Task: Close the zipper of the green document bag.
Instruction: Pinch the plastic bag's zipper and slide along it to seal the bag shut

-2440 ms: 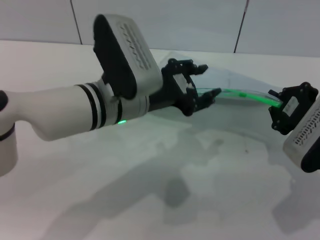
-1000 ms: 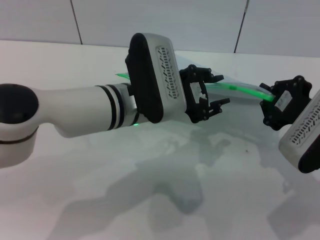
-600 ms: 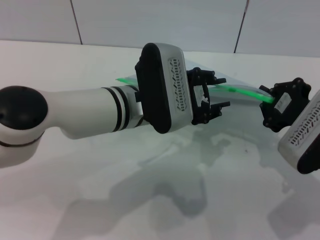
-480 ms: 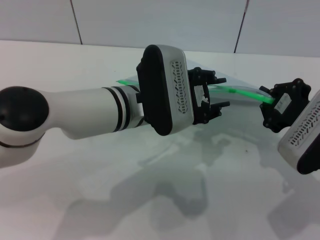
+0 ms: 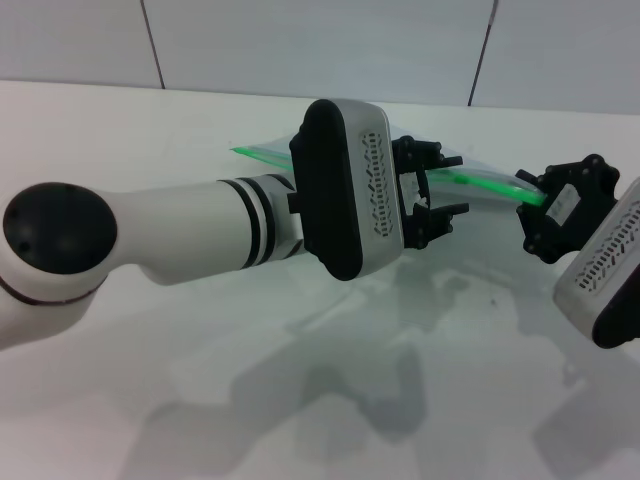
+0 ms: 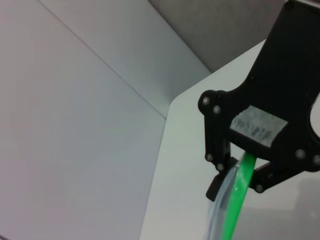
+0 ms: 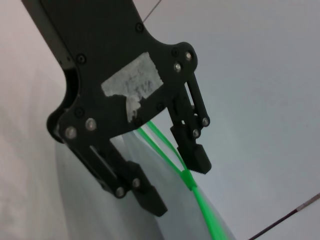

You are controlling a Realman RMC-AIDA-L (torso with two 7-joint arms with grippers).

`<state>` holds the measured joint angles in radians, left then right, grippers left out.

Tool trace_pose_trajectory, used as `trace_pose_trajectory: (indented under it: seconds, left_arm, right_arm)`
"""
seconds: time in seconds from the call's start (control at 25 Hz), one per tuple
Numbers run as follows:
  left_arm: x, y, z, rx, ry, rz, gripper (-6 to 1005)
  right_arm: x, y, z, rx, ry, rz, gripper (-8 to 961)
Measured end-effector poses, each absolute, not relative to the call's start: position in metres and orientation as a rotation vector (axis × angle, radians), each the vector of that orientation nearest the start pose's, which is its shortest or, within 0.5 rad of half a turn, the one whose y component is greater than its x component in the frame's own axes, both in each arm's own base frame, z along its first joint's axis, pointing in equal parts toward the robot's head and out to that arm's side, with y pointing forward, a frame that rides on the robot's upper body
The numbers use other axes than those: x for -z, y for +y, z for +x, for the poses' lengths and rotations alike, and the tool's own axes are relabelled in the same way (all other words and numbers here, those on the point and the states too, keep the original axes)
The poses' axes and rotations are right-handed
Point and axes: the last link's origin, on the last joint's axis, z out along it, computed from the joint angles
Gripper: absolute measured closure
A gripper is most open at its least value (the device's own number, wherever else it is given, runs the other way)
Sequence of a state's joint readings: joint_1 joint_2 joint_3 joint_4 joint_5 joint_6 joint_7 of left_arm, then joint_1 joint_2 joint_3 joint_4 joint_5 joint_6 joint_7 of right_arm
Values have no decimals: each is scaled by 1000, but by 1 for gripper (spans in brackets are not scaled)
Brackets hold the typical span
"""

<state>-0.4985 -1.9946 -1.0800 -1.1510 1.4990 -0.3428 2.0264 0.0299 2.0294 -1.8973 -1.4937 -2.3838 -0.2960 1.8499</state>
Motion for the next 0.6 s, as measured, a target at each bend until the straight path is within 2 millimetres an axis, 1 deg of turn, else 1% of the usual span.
trace_pose_trajectory:
  seconds: [0.48, 0.6]
  left_arm:
    - [99, 360, -121, 167, 580, -2393, 578]
    - [100, 359, -120, 169, 587, -2391, 608]
  right_arm:
    - [23, 323, 208, 80, -130, -2173, 905]
    - [23, 323, 208, 80, -132, -2174, 904]
